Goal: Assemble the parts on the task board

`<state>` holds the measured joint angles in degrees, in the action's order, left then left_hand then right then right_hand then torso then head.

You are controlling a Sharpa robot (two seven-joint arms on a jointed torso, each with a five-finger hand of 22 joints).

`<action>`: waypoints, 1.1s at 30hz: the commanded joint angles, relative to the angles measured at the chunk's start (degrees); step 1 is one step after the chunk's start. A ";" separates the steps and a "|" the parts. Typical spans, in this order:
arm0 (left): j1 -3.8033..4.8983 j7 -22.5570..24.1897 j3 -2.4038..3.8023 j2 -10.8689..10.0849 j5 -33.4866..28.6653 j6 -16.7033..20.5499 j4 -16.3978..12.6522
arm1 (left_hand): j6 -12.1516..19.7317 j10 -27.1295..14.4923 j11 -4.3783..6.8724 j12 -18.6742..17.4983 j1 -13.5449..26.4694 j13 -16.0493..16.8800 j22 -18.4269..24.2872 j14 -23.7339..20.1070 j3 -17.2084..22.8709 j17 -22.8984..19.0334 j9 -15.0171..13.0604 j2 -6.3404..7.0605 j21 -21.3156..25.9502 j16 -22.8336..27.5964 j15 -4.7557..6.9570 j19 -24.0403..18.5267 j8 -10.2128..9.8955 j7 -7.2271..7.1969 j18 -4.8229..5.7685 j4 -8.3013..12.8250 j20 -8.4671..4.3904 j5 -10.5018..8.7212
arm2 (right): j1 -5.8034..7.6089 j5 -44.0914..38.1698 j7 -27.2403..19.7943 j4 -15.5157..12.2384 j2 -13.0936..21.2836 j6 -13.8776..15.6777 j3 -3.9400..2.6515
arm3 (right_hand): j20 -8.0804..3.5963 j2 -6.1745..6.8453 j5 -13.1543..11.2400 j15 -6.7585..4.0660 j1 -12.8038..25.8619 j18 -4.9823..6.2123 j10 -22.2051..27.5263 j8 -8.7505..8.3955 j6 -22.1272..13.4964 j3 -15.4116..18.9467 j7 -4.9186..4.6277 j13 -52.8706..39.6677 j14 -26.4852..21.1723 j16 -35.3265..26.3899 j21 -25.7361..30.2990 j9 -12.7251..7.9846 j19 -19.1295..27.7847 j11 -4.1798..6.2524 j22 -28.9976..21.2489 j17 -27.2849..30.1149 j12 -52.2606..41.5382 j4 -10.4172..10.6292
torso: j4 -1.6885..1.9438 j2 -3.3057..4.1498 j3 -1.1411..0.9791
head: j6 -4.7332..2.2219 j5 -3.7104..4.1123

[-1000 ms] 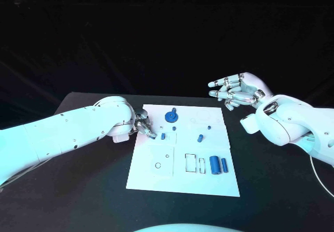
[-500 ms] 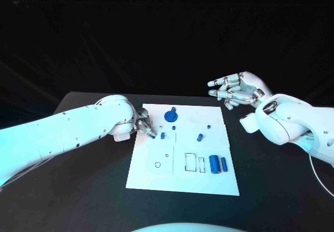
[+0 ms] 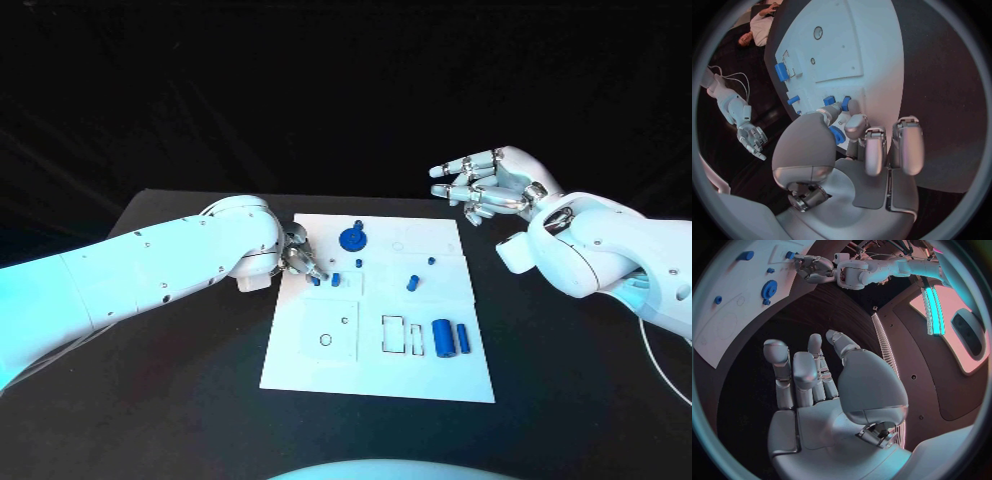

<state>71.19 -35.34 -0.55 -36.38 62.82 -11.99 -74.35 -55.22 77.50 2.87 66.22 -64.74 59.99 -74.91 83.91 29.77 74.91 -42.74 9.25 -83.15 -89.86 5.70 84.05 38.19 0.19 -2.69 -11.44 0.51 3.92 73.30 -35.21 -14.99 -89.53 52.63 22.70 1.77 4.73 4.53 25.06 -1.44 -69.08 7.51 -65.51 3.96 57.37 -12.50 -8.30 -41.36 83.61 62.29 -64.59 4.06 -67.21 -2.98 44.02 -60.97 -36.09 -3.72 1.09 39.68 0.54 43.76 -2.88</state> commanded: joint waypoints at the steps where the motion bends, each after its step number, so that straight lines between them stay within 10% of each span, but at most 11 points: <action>1: -0.27 -1.52 -0.18 0.19 -0.35 -2.07 0.16 | -0.30 0.00 0.30 0.07 0.76 -0.01 -9.79 6.09 -0.97 15.09 -0.07 -0.07 -0.16 -0.14 0.38 2.86 0.35 0.32 0.78 -0.30 -0.28 -0.05 | -0.04 -0.10 -0.22 -0.10 -0.02 -0.75 0.00 | 0.03 -0.63 -0.14 0.06 -0.16 1.07 0.27 0.19 -0.41 -0.32 0.05 0.05 0.29 -0.22 0.25 0.09 0.16 0.02 -0.03 -0.07 -0.35 0.17 | 0.00 0.00 0.02 | 0.01 0.06; 21: -0.26 -1.67 -0.16 0.41 0.38 -1.51 1.35 | -1.21 0.23 0.29 0.29 1.91 0.04 -10.08 6.09 -14.23 15.09 -0.28 0.39 -0.14 -0.14 0.37 2.96 -0.06 0.33 0.81 -4.28 -0.31 0.00 | -0.04 0.10 -0.29 -0.05 0.02 -0.63 0.00 | 0.06 -0.73 -0.10 0.14 0.22 1.09 0.37 0.15 -0.50 -0.06 -0.04 0.12 0.26 -0.44 0.44 0.07 0.22 -0.10 -0.26 -0.04 -0.42 0.71 | 0.04 -0.01 0.07 | 0.10 0.11; 33: -0.24 0.25 0.00 -0.37 0.29 5.40 0.51 | -0.91 -0.37 0.23 -0.40 1.71 -0.83 -9.48 6.09 -23.60 15.09 -0.31 -1.45 0.97 -0.14 0.41 2.57 -0.65 0.40 0.54 -5.09 -0.33 0.18 | -0.06 0.24 -0.26 0.13 0.00 -0.57 0.05 | 0.10 -0.82 0.08 0.19 0.66 1.11 0.40 0.13 -0.58 0.20 -0.06 0.14 0.24 -0.55 0.57 0.06 0.28 -0.14 -0.42 -0.05 -0.50 1.22 | 0.05 -0.03 0.06 | 0.08 0.33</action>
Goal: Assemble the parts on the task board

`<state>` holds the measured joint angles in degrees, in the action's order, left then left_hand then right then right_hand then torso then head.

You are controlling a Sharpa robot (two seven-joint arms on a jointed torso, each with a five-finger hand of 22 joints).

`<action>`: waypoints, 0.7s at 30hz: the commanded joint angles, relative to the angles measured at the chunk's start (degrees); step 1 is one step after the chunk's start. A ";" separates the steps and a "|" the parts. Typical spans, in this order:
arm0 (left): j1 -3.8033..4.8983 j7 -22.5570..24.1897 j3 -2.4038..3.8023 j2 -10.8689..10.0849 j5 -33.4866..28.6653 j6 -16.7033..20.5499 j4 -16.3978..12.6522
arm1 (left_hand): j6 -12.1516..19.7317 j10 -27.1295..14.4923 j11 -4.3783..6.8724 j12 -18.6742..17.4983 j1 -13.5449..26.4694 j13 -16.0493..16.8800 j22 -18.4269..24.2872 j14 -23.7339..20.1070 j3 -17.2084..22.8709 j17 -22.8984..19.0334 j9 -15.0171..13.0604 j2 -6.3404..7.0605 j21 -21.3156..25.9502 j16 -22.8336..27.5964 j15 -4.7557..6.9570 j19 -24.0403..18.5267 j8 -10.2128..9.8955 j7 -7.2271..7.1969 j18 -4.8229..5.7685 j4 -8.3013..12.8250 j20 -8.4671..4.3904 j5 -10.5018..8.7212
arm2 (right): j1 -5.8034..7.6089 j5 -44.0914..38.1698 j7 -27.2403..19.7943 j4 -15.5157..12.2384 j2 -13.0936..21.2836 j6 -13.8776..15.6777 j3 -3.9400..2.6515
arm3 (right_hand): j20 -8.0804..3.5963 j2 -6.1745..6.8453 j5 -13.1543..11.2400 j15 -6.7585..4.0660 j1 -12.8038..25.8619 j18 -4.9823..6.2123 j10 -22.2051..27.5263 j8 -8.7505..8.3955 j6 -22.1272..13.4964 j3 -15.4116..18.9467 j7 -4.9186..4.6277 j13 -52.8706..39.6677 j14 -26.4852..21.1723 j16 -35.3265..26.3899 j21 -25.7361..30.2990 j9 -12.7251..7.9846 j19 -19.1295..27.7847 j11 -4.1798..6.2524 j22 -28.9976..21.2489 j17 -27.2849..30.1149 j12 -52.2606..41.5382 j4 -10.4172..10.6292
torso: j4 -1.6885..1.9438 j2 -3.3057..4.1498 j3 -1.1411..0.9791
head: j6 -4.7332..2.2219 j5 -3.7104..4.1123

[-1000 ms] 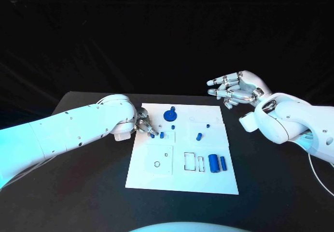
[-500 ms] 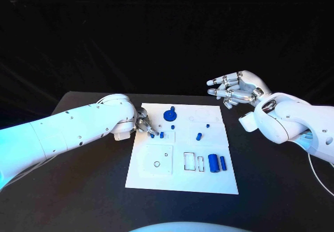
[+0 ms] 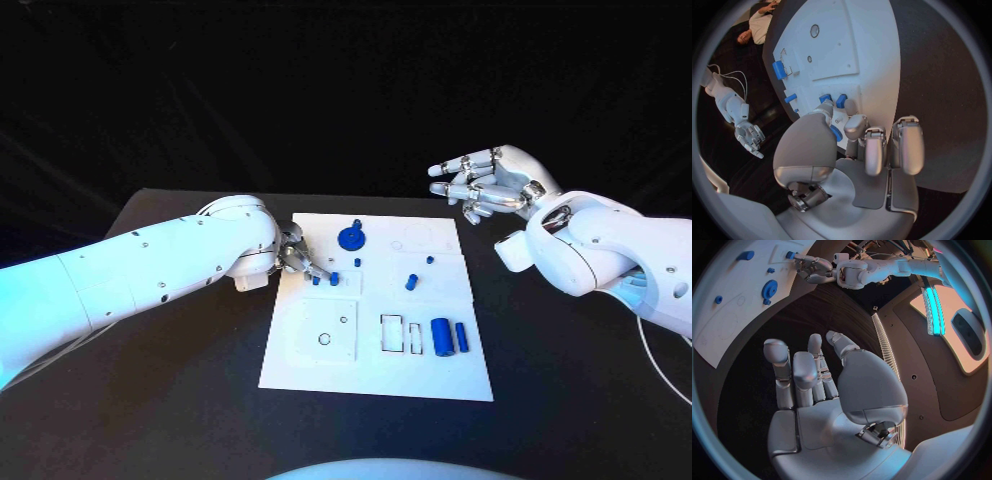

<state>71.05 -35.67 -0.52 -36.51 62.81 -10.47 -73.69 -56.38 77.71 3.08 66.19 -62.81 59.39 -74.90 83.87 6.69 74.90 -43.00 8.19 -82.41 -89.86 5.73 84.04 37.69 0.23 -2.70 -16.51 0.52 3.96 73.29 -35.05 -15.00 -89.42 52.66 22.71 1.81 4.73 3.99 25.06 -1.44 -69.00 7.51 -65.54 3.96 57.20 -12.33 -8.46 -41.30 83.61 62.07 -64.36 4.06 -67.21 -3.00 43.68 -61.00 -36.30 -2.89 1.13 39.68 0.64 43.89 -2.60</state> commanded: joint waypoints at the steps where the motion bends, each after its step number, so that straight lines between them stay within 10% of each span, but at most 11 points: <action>1: -0.09 0.75 0.01 -0.35 0.17 4.52 -0.30 | 0.30 -0.65 0.01 -0.45 -0.29 -0.32 -9.42 6.13 -0.72 15.10 -0.05 -0.53 0.32 -0.14 0.37 2.54 -0.19 0.38 0.52 -0.05 -0.32 0.16 | -0.05 0.08 -0.24 0.02 -0.04 -0.57 0.03 | 0.10 -0.28 0.08 0.19 0.57 1.10 0.42 0.13 -0.42 0.02 0.11 0.09 0.24 -0.33 0.33 0.06 0.28 -0.12 -0.09 -0.01 -0.28 0.38 | 0.01 -0.04 -0.04 | -0.02 0.07; 11: 0.25 2.69 0.95 -1.70 -2.94 8.89 -2.09 | 0.97 -1.93 -0.21 -2.23 -0.39 -2.38 -8.38 6.13 -2.38 15.10 0.02 -1.66 1.89 -0.14 0.25 1.90 -0.58 0.66 0.14 -0.14 -0.20 0.20 | -0.07 0.10 -0.17 0.10 -0.07 -0.55 0.11 | 0.10 -0.28 0.08 0.19 0.57 1.10 0.42 0.13 -0.42 0.02 0.11 0.09 0.24 -0.33 0.33 0.06 0.28 -0.12 -0.09 -0.01 -0.28 0.38 | -0.02 -0.03 -0.08 | -0.09 0.16; 14: 0.55 5.82 1.16 -2.18 -5.47 10.94 -2.61 | 2.47 -5.57 -0.80 -7.26 -0.93 -8.00 -5.00 6.06 -3.93 14.90 0.27 -2.27 6.92 0.01 -0.19 -0.31 -1.43 1.30 -1.05 -0.15 0.15 0.28 | -0.08 0.11 -0.15 0.12 -0.09 -0.57 0.13 | 0.10 -0.31 0.15 0.19 0.59 1.09 0.43 0.13 -0.42 0.03 0.11 0.09 0.25 -0.31 0.30 0.06 0.24 -0.11 -0.02 -0.05 -0.30 0.44 | -0.01 -0.03 -0.09 | -0.13 0.19; 16: 0.77 9.58 1.23 -2.35 -8.26 12.32 -2.71 | 5.50 -13.18 -2.21 -16.78 -2.03 -17.93 2.29 3.43 -5.00 8.27 1.25 -2.66 17.92 5.33 -1.37 -5.47 -3.33 2.83 -3.30 -0.14 1.03 0.33 | -0.08 0.13 -0.14 0.13 -0.12 -0.57 0.14 | 0.10 -0.31 0.15 0.19 0.59 1.09 0.43 0.13 -0.42 0.03 0.11 0.09 0.25 -0.31 0.30 0.06 0.24 -0.11 -0.02 -0.05 -0.30 0.44 | 0.01 -0.05 -0.10 | -0.16 0.22; 19: 0.93 15.38 1.26 -2.26 -10.99 13.74 -2.62 | 10.35 -20.46 -5.14 -22.30 -4.76 -21.67 16.56 -6.05 -6.04 -8.13 4.00 -2.67 40.03 20.83 -3.92 -16.82 -6.80 5.82 -6.58 0.09 3.20 0.33 | -0.08 0.14 -0.13 0.15 -0.17 -0.57 0.15 | 0.10 -0.31 0.15 0.19 0.59 1.09 0.43 0.13 -0.42 0.03 0.11 0.09 0.25 -0.31 0.30 0.06 0.24 -0.11 -0.02 -0.05 -0.30 0.44 | -0.01 -0.06 -0.16 | -0.25 0.21; 21: 0.97 19.08 1.13 -2.03 -11.61 14.44 -2.51 | 12.46 -23.99 -6.97 -25.32 -8.09 -23.84 19.87 -13.56 -5.84 -18.30 6.14 -2.70 45.38 31.31 -5.54 -20.19 -8.97 7.54 -6.69 0.91 4.43 0.30 | -0.08 0.15 -0.13 0.17 -0.21 -0.57 0.15 | 0.10 -0.31 0.15 0.19 0.59 1.09 0.43 0.13 -0.42 0.03 0.11 0.09 0.25 -0.31 0.30 0.06 0.24 -0.11 -0.02 -0.05 -0.30 0.44 | -0.01 0.02 -0.12 | -0.35 0.28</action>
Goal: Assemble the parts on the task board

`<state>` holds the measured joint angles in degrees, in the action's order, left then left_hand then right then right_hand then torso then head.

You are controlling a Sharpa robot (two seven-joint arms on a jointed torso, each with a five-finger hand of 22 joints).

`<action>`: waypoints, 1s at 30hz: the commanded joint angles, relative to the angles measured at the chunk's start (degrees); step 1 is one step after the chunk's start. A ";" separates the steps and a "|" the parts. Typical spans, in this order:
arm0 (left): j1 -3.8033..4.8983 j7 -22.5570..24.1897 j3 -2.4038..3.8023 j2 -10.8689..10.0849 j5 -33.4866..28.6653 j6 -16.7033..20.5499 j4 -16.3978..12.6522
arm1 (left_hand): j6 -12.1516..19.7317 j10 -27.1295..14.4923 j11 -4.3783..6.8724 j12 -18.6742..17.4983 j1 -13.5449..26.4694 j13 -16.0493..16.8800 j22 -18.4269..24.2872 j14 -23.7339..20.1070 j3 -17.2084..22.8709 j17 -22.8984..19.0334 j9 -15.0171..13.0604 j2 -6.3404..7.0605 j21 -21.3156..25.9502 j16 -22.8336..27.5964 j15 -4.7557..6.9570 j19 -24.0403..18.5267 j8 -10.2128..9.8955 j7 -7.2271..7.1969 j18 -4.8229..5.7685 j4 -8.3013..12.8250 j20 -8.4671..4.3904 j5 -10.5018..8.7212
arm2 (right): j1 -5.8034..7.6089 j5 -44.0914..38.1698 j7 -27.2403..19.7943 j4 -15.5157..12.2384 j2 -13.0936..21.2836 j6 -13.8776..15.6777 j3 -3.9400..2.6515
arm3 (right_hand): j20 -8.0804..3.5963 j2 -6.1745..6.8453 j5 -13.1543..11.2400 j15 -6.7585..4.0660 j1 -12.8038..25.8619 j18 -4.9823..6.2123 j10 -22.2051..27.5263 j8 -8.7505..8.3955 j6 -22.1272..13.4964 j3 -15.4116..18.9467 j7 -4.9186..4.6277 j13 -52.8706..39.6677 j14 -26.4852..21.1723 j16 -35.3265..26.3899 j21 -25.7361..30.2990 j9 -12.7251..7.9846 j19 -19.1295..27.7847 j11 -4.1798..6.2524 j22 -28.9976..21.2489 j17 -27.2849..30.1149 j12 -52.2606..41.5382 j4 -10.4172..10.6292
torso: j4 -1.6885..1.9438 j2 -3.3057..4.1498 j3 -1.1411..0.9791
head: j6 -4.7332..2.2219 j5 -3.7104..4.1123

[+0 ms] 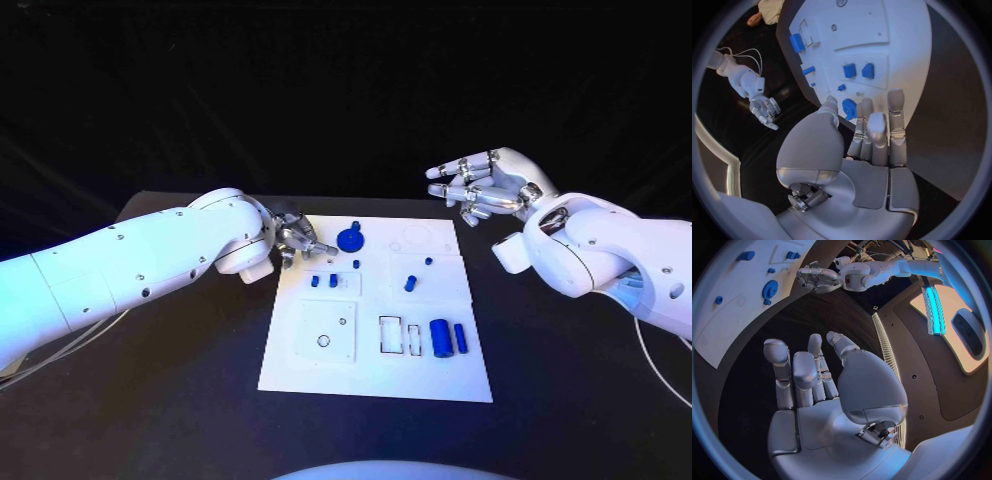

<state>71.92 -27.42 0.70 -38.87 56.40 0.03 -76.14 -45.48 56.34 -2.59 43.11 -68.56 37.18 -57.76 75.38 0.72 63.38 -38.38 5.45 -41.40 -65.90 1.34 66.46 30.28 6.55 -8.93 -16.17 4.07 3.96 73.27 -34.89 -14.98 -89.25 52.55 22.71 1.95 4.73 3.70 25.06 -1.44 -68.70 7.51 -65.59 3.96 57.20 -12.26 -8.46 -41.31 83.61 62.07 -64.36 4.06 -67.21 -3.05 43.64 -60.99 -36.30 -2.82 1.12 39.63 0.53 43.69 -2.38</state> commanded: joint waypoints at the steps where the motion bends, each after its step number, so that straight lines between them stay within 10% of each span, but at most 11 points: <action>1: 0.11 12.85 -0.24 0.51 -5.07 4.40 0.01 | 2.39 -4.44 -2.15 -4.06 -4.81 -3.05 4.03 -9.07 0.51 -11.66 2.97 -0.10 6.40 12.56 -1.94 -3.93 -2.83 2.07 -0.36 1.34 1.57 0.22 | -0.05 0.01 -0.14 0.02 -0.12 -0.57 0.01 | 0.10 -0.02 0.15 0.19 0.29 1.09 0.48 0.13 -0.43 -0.03 0.11 0.10 0.25 -0.31 0.31 0.06 0.24 -0.06 0.01 -0.06 -0.30 0.37 | -0.01 0.07 0.02 | -0.16 0.09; 8: -0.48 26.35 -1.97 3.14 4.32 8.88 1.42 | -2.96 -4.15 -2.99 -17.45 -20.28 -18.16 10.67 -12.50 6.04 -21.15 16.86 0.06 13.87 20.04 -3.14 -3.15 -12.73 3.60 -1.63 7.82 3.40 0.08 | -0.05 0.02 -0.11 0.16 -0.34 -0.65 0.03 | 0.10 -0.05 0.24 0.19 0.29 1.10 0.48 0.13 -0.43 -0.03 0.12 0.10 0.25 -0.31 0.32 0.06 0.25 -0.04 -0.01 -0.08 -0.31 0.41 | 0.01 0.08 0.07 | -0.41 0.45; 18: -1.44 27.20 -3.18 6.72 18.17 10.92 4.12 | -7.86 0.67 -3.05 -23.27 -19.49 -26.91 10.88 -6.63 8.56 -24.29 24.40 2.43 12.97 18.57 -2.23 1.47 -17.85 2.43 -1.57 8.90 2.74 0.21 | -0.06 0.03 -0.10 0.19 -0.54 -0.71 0.06 | 0.10 -0.05 0.24 0.19 0.29 1.10 0.48 0.13 -0.43 -0.03 0.12 0.10 0.25 -0.31 0.32 0.06 0.25 -0.04 -0.01 -0.08 -0.31 0.41 | -0.09 0.15 0.09 | -0.62 0.91; 24: -1.94 24.30 -3.34 8.50 23.80 9.95 6.10 | -9.84 2.37 -2.57 -24.57 -17.36 -29.23 9.07 1.64 8.75 -12.46 26.55 3.14 9.68 5.62 -1.80 6.40 -19.11 2.05 -1.38 8.18 2.17 0.17 | -0.06 0.02 -0.10 0.18 -0.55 -0.70 0.07 | 0.10 -0.05 0.24 0.19 0.29 1.10 0.48 0.13 -0.43 -0.03 0.12 0.10 0.25 -0.31 0.32 0.06 0.25 -0.04 -0.01 -0.08 -0.31 0.41 | 0.02 0.11 0.10 | -0.51 1.19; 30: -2.36 22.92 -3.37 9.62 26.77 9.20 7.19 | -11.99 4.75 -2.00 -25.42 -16.67 -30.88 -3.68 7.40 9.03 -1.52 28.28 3.08 -8.20 -4.94 -1.13 13.68 -20.07 1.55 1.43 7.84 1.46 0.18 | -0.06 0.02 -0.11 0.18 -0.61 -0.74 0.07 | 0.10 -0.05 0.24 0.19 0.29 1.10 0.48 0.13 -0.43 -0.03 0.12 0.10 0.25 -0.31 0.32 0.06 0.25 -0.04 -0.01 -0.08 -0.31 0.41 | -0.08 0.12 0.09 | -0.39 1.22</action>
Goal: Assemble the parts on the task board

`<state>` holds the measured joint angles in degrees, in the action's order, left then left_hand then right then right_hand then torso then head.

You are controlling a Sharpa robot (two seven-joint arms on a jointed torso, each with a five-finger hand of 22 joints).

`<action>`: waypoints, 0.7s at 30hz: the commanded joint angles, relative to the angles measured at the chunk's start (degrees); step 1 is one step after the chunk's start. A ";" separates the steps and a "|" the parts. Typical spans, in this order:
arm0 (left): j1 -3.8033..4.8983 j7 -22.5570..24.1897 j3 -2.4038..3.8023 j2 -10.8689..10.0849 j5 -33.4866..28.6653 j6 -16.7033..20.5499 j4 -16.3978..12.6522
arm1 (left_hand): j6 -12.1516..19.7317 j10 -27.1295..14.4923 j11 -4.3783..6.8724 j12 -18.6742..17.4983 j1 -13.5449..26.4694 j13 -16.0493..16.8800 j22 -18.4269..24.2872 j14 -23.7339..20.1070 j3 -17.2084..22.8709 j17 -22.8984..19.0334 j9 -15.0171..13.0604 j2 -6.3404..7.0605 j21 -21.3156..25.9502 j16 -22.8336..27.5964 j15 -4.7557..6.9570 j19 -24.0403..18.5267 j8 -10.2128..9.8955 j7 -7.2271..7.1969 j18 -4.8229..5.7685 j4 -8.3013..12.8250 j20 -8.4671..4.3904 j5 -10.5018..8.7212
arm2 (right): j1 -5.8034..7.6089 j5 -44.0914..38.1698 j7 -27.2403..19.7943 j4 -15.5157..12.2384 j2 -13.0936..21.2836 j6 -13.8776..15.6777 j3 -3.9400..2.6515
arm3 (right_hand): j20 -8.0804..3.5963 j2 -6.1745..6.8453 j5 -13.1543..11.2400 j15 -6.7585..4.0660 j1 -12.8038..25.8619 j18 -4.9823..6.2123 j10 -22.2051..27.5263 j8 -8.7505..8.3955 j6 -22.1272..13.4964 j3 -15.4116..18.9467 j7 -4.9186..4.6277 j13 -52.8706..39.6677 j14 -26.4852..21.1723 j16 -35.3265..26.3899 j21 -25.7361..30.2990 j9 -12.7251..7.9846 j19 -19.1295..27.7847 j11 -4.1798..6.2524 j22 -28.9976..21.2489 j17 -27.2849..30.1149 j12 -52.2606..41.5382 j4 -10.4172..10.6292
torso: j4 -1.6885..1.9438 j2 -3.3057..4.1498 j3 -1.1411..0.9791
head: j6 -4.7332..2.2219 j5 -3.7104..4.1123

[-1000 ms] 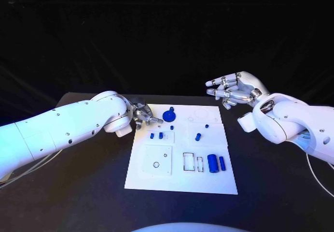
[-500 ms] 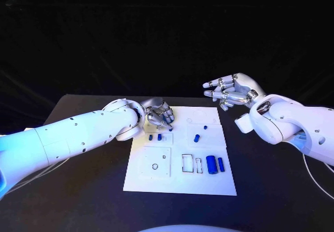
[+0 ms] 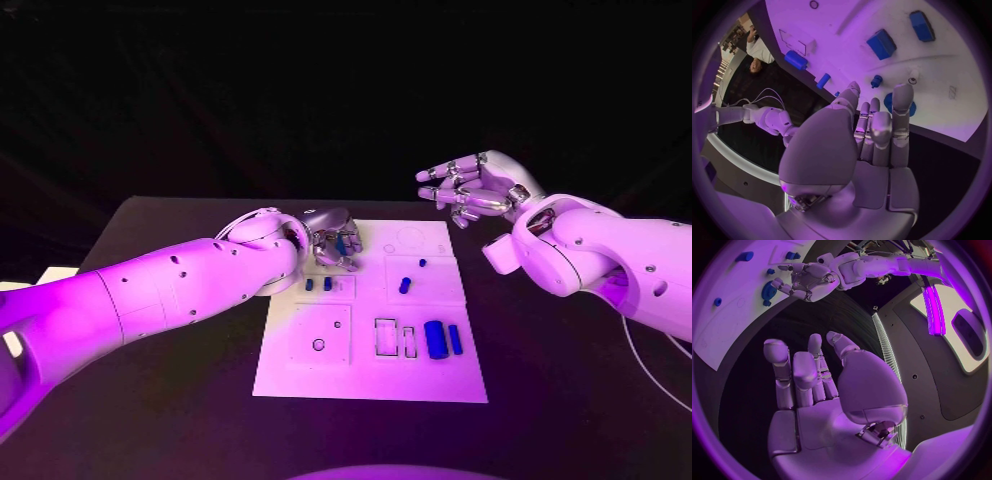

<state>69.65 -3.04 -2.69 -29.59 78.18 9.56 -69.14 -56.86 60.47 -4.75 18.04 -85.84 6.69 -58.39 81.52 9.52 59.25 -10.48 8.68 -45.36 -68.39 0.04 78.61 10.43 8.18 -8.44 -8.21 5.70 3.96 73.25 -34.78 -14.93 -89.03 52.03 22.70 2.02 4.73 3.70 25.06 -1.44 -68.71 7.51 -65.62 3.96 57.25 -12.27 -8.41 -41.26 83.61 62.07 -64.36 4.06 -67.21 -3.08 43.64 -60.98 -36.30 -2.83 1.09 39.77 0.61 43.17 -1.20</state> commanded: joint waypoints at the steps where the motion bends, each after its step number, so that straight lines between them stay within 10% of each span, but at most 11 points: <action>1: -0.12 -1.71 0.03 0.44 5.38 -0.57 0.25 | -0.93 0.90 0.24 -0.47 0.57 -0.55 -4.35 1.75 0.32 3.74 0.54 -0.12 -6.03 -3.46 0.23 2.11 -0.27 -0.17 1.22 -0.09 -0.25 0.17 | -0.05 -0.09 -0.16 -0.04 -0.10 -0.75 0.01 | 0.10 -0.05 0.24 0.19 0.29 1.10 0.52 0.13 -0.48 -0.03 0.07 0.05 0.25 -0.31 0.33 0.06 0.25 -0.01 -0.01 -0.09 -0.31 0.42 | -0.07 -0.01 -0.01 | 0.15 0.03; 21: -0.32 -5.00 0.07 1.60 7.86 -5.29 0.63 | -4.40 5.32 1.30 -2.13 -0.64 -1.77 -14.60 4.36 4.49 8.88 2.31 -1.24 -19.66 -8.54 1.26 5.71 -1.29 -1.02 3.40 0.45 -1.21 0.30 | -0.05 -0.09 -0.21 -0.10 -0.11 -0.85 0.01 | 0.10 -0.12 0.38 0.17 0.19 1.10 0.53 0.14 -0.48 -0.05 0.09 0.06 0.28 -0.22 0.32 0.07 0.22 0.01 0.03 -0.22 -0.35 0.44 | 0.06 -0.11 -0.03 | 0.34 0.27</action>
<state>69.34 -6.81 -2.67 -28.16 84.89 6.52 -68.58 -60.72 65.39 -3.31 16.08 -86.61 4.95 -72.91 84.19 13.80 68.23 -8.21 7.92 -64.92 -76.55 0.90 83.64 9.38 7.15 -5.58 -7.71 4.61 3.96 73.24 -34.77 -14.93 -89.06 51.99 22.67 2.03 4.73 3.70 25.06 -1.44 -68.71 7.51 -65.63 3.96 57.26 -12.43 -8.40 -41.27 83.61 62.07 -64.36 4.06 -67.21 -3.09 43.64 -61.14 -36.29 -2.68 1.16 39.65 0.55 43.53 -0.90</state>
